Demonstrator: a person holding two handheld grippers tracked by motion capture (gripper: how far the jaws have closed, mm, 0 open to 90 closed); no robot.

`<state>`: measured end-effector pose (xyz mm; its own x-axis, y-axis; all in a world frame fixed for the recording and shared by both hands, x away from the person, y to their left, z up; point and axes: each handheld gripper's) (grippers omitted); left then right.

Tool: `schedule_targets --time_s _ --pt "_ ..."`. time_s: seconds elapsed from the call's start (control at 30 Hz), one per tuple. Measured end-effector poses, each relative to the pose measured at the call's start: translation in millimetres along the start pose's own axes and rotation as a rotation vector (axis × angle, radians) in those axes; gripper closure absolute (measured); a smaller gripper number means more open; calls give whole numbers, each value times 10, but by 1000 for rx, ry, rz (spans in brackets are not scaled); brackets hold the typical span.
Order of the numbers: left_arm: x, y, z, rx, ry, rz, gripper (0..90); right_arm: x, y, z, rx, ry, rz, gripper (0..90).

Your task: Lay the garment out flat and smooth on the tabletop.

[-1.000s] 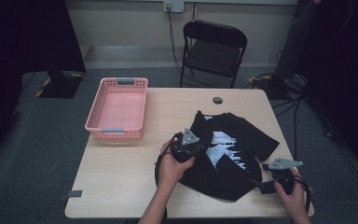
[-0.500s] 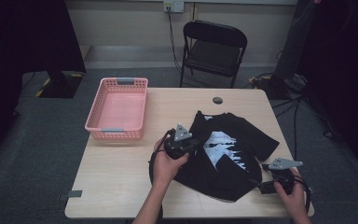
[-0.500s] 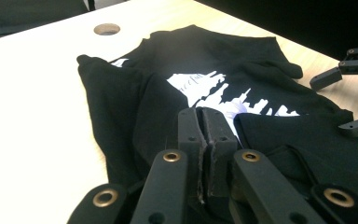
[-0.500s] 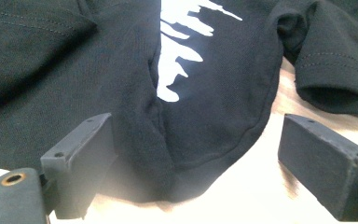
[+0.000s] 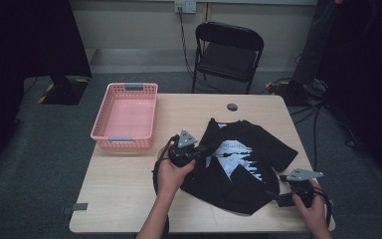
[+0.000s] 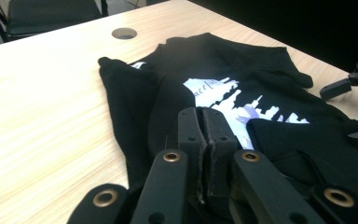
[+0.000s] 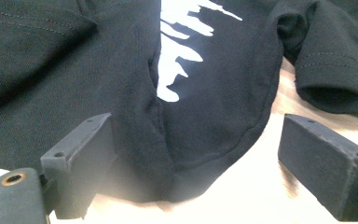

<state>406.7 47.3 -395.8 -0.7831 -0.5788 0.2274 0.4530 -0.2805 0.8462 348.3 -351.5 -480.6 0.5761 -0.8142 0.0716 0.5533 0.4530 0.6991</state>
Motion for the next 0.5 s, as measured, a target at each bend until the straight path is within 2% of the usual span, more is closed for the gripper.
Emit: schedule_targets --time_s 0.27,0.5 --pt "-74 -21 84 20 24 25 874 0 0 0 0 0 0 104" --pt "-139 -54 158 20 48 29 874 0 0 0 1 0 1 104"
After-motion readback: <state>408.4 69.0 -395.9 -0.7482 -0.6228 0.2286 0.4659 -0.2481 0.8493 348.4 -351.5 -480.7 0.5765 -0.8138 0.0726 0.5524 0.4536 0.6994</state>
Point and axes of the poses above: each handheld gripper's, and its own axes: z roughly backward along the jaws, y roughly out of its top, x roughly to its right, and after that the axes turned 10 degrees about -y, right-handed
